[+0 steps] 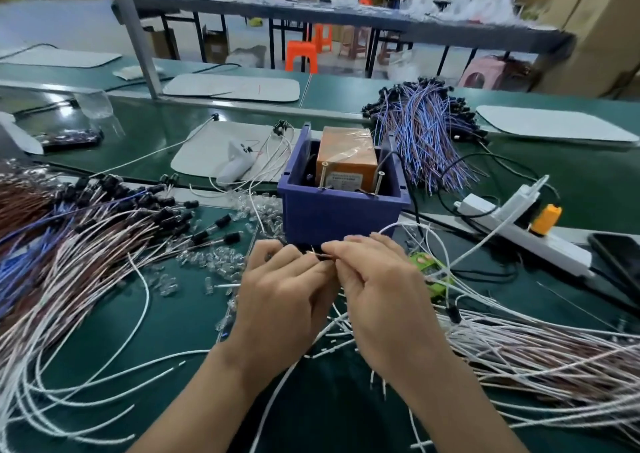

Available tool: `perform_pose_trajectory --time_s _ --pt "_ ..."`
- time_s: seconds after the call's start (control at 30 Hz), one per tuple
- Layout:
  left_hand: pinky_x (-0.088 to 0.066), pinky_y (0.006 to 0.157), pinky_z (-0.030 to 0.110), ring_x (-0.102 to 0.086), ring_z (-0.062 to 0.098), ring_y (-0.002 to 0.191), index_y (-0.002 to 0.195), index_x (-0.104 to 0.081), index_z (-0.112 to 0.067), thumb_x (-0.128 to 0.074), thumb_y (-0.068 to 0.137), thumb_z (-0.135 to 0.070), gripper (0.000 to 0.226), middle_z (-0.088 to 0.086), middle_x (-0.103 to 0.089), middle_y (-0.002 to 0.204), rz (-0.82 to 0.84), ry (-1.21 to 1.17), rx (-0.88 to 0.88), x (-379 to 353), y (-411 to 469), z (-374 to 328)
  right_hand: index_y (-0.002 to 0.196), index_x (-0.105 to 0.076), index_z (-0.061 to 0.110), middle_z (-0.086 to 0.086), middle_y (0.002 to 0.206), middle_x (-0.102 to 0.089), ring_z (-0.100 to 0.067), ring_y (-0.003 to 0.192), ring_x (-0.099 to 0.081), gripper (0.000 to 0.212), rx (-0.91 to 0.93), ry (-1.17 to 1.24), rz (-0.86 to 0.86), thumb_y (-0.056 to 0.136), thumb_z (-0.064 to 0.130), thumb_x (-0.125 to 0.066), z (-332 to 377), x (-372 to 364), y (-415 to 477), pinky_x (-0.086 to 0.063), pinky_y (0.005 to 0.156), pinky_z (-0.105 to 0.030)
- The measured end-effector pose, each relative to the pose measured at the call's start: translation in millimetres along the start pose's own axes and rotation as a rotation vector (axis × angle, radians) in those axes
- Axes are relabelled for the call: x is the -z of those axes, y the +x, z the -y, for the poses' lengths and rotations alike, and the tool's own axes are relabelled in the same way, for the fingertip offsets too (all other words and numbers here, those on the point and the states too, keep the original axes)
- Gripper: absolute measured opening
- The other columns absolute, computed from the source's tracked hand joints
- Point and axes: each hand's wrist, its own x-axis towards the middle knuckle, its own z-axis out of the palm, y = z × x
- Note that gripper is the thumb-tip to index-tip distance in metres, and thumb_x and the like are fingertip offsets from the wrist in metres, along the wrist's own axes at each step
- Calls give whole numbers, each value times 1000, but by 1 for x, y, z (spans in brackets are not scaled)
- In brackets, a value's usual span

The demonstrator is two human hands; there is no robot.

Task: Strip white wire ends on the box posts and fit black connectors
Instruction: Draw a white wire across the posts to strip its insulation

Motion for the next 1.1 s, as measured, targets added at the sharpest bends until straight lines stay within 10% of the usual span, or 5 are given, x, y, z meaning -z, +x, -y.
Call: perform_pose_trajectory --time_s 0.27,0.47,0.6,0.77,1.1 --pt "-35 83 28 -57 10 68 86 -79 -21 -73 96 -38 20 -12 -75 79 -24 -84 179 -3 -4 2 109 -72 25 9 88 -72 -14 84 -60 24 -19 -66 167 105 24 -48 -13 10 2 -48 86 -41" --pt "-36 98 27 -61 18 95 97 -79 -22 -77 92 -36 16 -10 -76 101 -157 -27 170 11 2 -12 93 -73 27 10 68 -63 -5 70 -56 21 -165 11 267 100 19 -55 -32 48 26 -39 62 -19" --pt "-50 87 33 -68 16 93 91 -80 -21 -73 95 -31 13 -10 -77 97 282 -281 -210 7 3 -51 94 -74 25 4 74 -68 -14 70 -58 18 -159 -35 320 101 22 -58 -38 58 39 -43 68 -30" --pt "-36 113 30 -54 10 125 117 -78 -34 -74 85 -50 36 -10 -68 134 907 -542 -203 -10 -1 -91 96 -74 25 3 70 -67 -9 67 -55 21 -96 -66 409 102 22 -54 -34 56 35 -40 62 -21" --pt "-37 106 18 -58 8 114 87 -84 -29 -74 76 -10 23 -14 -74 116 832 -567 21 -9 -1 -70 96 -74 28 6 61 -61 -11 62 -54 21 -83 38 346 102 20 -56 -37 47 27 -42 63 -24"
